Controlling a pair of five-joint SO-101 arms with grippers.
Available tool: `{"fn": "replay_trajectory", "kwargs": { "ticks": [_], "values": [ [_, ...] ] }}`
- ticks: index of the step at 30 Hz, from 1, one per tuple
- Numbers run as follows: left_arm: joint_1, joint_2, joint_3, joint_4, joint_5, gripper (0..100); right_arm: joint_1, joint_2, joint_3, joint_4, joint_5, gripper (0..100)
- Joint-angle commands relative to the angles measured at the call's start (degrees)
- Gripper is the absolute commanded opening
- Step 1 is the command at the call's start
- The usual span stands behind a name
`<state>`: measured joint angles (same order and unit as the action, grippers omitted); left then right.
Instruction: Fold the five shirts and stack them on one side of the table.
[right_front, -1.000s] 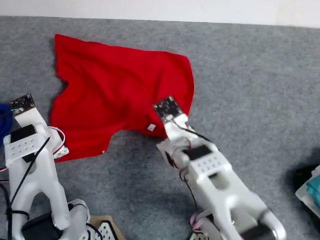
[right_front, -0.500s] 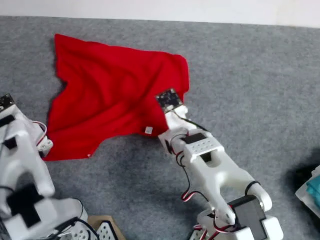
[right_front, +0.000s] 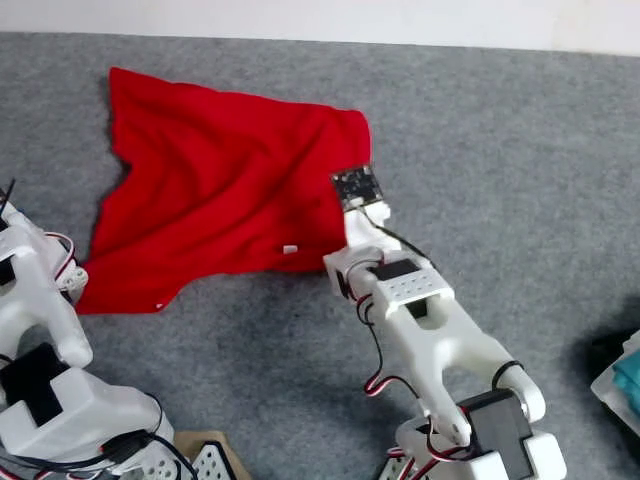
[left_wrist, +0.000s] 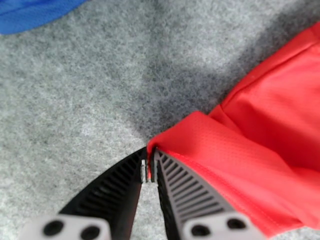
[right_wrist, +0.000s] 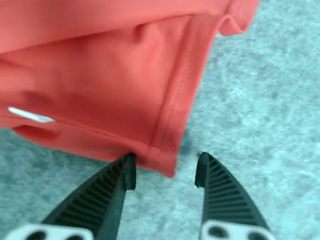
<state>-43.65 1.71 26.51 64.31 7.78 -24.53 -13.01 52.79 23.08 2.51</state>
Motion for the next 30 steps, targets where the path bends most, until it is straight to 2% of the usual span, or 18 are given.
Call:
{"fn": "replay_trajectory", "kwargs": {
  "ticks": [1, 7, 21, 30],
  "values": [
    [-0.75, -2.07, -2.51, -0.09, 0.09, 1, -1.36, -0.48, -3.12, 0.48, -4.22, 19.8],
    [-0.48, -1.63, -2.42, -0.09, 0.09, 1, -1.45, 0.22, -6.46, 2.59, -4.48, 19.8],
    [-0.31, -1.54, -1.98, 0.0, 0.09, 1, -3.38, 0.48, -5.85, 0.04, -4.04, 19.3],
    [-0.22, -1.54, -1.36, 0.0, 0.09, 1, -2.51, 9.27, -9.54, -0.31, -4.04, 3.0]
  ]
}}
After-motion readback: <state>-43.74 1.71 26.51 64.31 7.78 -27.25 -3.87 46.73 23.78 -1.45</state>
